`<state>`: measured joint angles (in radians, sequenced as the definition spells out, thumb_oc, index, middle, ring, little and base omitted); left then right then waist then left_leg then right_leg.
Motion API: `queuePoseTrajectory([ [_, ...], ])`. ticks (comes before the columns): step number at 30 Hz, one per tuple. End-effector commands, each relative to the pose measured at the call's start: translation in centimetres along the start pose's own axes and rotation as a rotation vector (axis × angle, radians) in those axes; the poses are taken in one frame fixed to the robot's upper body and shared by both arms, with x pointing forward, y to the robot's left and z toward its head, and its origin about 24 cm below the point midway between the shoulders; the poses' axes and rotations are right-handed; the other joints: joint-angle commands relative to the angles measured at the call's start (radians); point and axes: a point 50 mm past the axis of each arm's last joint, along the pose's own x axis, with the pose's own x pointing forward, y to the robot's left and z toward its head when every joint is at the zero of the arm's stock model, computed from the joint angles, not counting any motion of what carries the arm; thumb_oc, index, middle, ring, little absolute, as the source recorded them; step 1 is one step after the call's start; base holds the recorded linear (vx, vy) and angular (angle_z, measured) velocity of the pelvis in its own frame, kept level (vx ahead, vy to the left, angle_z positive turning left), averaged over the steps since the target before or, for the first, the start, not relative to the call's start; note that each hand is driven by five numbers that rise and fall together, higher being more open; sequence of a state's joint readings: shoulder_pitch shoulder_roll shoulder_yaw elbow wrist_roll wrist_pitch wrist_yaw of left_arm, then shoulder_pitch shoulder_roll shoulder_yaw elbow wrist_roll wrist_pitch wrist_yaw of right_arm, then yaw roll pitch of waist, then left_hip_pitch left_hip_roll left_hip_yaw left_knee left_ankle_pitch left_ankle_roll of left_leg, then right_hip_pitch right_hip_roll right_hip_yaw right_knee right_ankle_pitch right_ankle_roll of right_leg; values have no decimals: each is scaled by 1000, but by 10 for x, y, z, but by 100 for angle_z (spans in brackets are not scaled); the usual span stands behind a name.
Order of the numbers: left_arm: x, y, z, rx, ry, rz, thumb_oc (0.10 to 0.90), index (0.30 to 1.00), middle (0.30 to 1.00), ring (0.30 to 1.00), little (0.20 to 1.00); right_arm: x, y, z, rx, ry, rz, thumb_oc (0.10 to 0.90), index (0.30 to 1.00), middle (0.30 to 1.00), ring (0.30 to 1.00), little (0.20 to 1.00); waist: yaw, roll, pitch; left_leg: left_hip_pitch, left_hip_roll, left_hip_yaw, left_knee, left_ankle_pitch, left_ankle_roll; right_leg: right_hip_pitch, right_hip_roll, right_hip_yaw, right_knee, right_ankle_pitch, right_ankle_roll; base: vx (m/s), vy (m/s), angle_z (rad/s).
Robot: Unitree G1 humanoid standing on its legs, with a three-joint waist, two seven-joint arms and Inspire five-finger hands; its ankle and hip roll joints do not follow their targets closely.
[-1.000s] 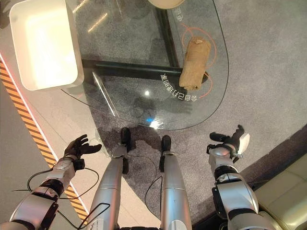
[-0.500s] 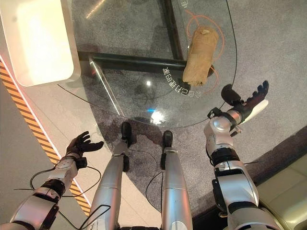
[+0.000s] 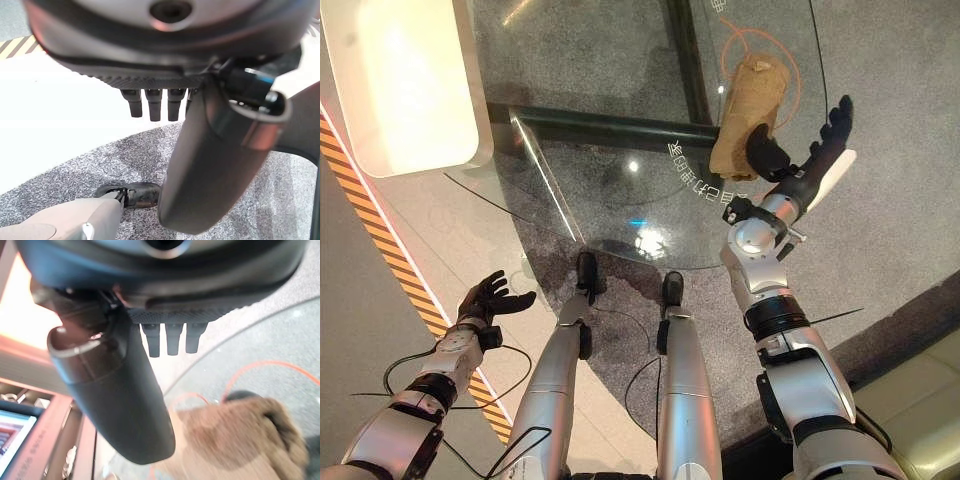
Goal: Wipe the table with a cloth and put it in the basket.
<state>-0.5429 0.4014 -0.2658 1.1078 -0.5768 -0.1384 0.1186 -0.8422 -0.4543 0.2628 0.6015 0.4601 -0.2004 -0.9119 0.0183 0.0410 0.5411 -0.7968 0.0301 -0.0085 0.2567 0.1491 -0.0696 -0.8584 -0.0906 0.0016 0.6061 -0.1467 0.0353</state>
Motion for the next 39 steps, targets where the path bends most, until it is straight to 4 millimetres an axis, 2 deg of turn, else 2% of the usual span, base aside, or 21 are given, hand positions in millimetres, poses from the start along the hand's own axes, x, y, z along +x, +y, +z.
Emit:
queuePoseTrajectory([
  [1,-6,6,-20,21,38,31,800,900,900,900,900,2,11,36,43,-147,70,800,900,900,900,900,-19,27,-21,18,-11,-25,125,-159,9,51,-61,-31,-216,138,45,0,0,0],
  [5,-7,1,-23,34,39,17,800,900,900,900,900,-5,24,34,-23,-129,122,800,900,900,900,900,-11,31,-21,23,-15,-24,119,-154,8,56,-63,-36,-219,140,42,4,-1,1],
  [14,-9,-7,-28,46,44,-5,800,900,900,900,900,-7,42,32,-113,-82,168,800,900,900,900,900,8,42,-21,34,-18,-21,115,-149,9,65,-71,-46,-215,137,36,3,1,0],
  [22,-10,-12,-31,63,54,-26,800,900,900,900,900,-2,47,34,-169,-62,144,800,900,900,900,900,21,49,-21,34,-21,-22,124,-151,14,62,-78,-52,-206,137,34,8,3,2],
  [32,-12,-19,-39,75,75,-44,800,900,900,900,900,11,43,45,-218,-115,-32,800,900,900,900,900,39,66,-21,32,-30,-29,131,-152,21,54,-81,-52,-191,140,35,7,3,0],
  [39,-12,-25,-37,76,72,-65,800,900,900,900,900,16,45,49,-273,-132,-54,800,900,900,900,900,47,74,-21,20,-36,-35,142,-154,24,39,-83,-53,-182,142,35,0,0,0],
])
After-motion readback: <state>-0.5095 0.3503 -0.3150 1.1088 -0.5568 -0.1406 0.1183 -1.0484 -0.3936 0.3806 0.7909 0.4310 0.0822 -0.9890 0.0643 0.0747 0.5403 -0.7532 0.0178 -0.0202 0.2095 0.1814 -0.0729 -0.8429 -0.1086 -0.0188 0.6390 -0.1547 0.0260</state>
